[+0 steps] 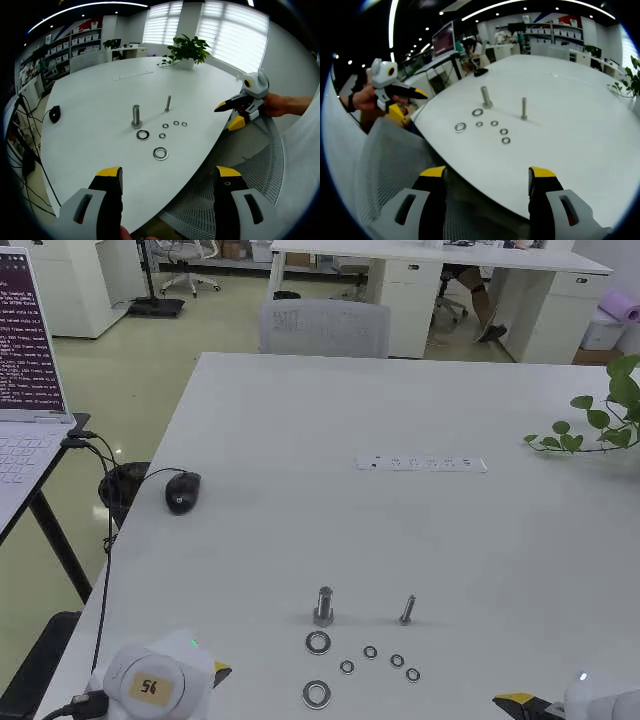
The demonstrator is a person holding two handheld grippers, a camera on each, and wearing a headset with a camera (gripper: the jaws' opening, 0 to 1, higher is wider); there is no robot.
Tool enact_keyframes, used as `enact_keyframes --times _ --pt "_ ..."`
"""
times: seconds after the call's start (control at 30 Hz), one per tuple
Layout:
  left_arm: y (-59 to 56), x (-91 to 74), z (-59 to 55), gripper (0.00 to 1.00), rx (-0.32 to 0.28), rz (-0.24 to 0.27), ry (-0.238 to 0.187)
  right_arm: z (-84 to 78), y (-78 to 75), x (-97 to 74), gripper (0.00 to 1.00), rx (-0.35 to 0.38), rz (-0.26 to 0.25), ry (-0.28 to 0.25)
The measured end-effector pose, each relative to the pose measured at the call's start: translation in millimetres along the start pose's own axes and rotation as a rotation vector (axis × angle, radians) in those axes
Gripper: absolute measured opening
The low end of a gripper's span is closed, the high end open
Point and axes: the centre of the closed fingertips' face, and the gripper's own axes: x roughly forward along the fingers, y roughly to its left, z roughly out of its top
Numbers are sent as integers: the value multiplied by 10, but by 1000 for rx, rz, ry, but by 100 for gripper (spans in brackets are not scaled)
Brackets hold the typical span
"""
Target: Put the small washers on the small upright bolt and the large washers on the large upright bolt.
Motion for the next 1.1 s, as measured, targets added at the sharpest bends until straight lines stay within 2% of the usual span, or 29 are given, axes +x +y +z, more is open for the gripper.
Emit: enact_keyframes --times 0.5,1.1 --pt "59 -62 49 74 -7 19 -12 91 42 85 65 -20 23 -5" --pt "7 -31 39 74 8 1 -1 -24 41 40 65 -5 18 9"
